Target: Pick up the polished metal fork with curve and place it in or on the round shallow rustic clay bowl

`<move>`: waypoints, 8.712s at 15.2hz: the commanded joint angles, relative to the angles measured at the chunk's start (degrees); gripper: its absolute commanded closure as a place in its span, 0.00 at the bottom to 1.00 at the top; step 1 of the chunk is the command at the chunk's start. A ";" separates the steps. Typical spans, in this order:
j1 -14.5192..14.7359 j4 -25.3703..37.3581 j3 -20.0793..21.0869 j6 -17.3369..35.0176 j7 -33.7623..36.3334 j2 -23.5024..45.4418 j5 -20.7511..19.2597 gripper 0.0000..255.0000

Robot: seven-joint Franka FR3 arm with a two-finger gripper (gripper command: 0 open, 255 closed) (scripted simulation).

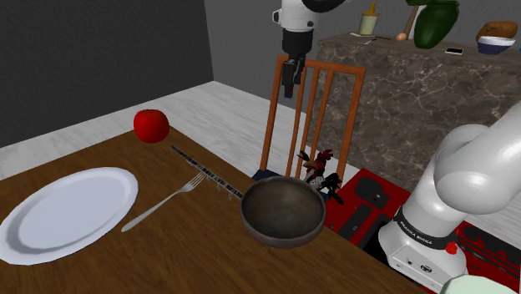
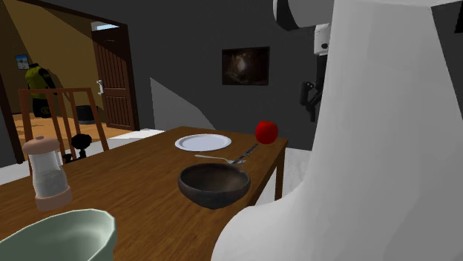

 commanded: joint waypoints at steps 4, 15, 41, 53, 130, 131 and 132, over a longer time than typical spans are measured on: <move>2.72 4.07 2.13 4.29 -3.94 8.78 0.10 0.00; 8.20 15.60 7.55 9.41 -11.67 26.73 -1.86 0.00; 18.33 30.49 14.10 16.01 -20.39 51.49 -10.04 0.00; 18.34 30.65 14.10 15.90 -20.40 51.54 -10.04 1.00; 22.23 -17.69 19.27 11.38 -23.47 -4.70 12.89 1.00; 22.23 -17.69 19.27 11.38 -23.47 -4.70 12.89 1.00; 22.23 -17.69 19.27 11.38 -23.47 -4.70 12.89 1.00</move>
